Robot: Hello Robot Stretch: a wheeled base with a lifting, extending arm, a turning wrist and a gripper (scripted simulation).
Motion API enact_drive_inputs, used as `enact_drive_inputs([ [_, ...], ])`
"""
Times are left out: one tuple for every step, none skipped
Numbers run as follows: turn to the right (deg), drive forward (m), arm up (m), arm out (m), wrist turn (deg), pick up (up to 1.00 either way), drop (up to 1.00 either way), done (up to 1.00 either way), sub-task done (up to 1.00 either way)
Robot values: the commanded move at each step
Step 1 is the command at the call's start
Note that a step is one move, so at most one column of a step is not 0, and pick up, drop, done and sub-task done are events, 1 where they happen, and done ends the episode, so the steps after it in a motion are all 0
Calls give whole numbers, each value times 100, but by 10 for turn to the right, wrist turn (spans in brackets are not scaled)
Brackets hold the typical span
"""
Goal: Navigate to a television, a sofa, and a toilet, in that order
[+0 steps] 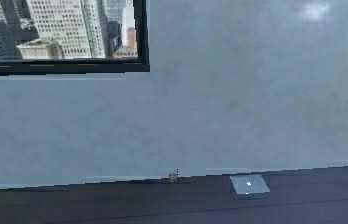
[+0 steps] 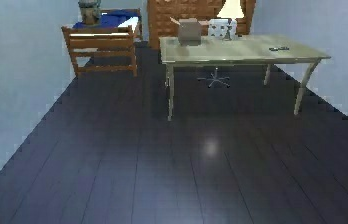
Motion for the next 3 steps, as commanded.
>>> enact_drive_inputs([
  [0, 5, 0, 0, 0, 0, 0, 0, 0],
  [-450, 0, 0, 0, 0, 0, 0, 0, 0],
  [-390, 0, 0, 0, 0, 0, 0, 0, 0],
])
